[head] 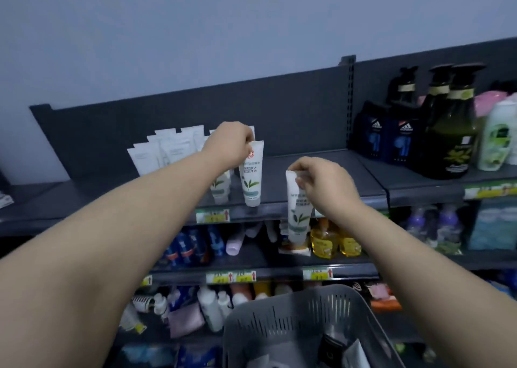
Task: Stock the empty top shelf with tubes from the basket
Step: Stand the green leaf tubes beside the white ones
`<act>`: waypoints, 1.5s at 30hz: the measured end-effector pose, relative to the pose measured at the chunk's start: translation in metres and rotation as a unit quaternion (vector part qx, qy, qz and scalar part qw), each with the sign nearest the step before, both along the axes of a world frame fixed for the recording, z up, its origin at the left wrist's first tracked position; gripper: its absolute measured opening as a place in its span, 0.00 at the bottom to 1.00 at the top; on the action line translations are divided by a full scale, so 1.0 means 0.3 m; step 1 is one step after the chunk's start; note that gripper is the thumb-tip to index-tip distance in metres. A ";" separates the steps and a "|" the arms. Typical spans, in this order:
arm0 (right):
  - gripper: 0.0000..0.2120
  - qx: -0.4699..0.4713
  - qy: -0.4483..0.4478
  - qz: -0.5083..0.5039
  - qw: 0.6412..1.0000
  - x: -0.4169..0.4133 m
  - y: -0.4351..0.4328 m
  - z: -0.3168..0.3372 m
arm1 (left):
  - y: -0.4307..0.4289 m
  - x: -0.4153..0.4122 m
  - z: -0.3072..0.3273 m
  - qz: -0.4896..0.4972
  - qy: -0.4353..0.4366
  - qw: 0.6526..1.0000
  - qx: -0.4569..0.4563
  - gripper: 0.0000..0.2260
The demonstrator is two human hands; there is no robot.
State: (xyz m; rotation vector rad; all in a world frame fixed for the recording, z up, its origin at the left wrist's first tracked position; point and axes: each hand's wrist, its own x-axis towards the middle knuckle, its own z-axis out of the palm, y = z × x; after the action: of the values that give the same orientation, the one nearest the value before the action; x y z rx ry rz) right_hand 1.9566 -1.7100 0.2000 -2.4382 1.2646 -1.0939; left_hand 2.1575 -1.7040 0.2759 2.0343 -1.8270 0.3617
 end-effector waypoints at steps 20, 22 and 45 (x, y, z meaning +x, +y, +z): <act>0.17 0.008 -0.007 -0.080 0.997 0.478 -0.281 0.095 | -0.410 0.351 -0.002 -0.077 -0.002 0.995 0.055 0.13; 0.18 0.010 0.003 -0.079 0.997 0.525 -0.302 0.086 | -0.388 0.391 0.014 -0.076 0.008 0.997 0.015 0.14; 0.21 -0.023 0.108 -0.049 0.993 0.416 -0.264 0.022 | -0.106 0.304 -0.004 0.010 -0.058 0.998 -0.001 0.21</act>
State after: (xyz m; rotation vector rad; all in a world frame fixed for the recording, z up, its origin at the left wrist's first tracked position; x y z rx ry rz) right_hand 2.0813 -1.7892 0.2066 -2.6123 1.4519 -0.9119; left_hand 2.2488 -1.7359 0.2748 2.0697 -1.8746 0.4980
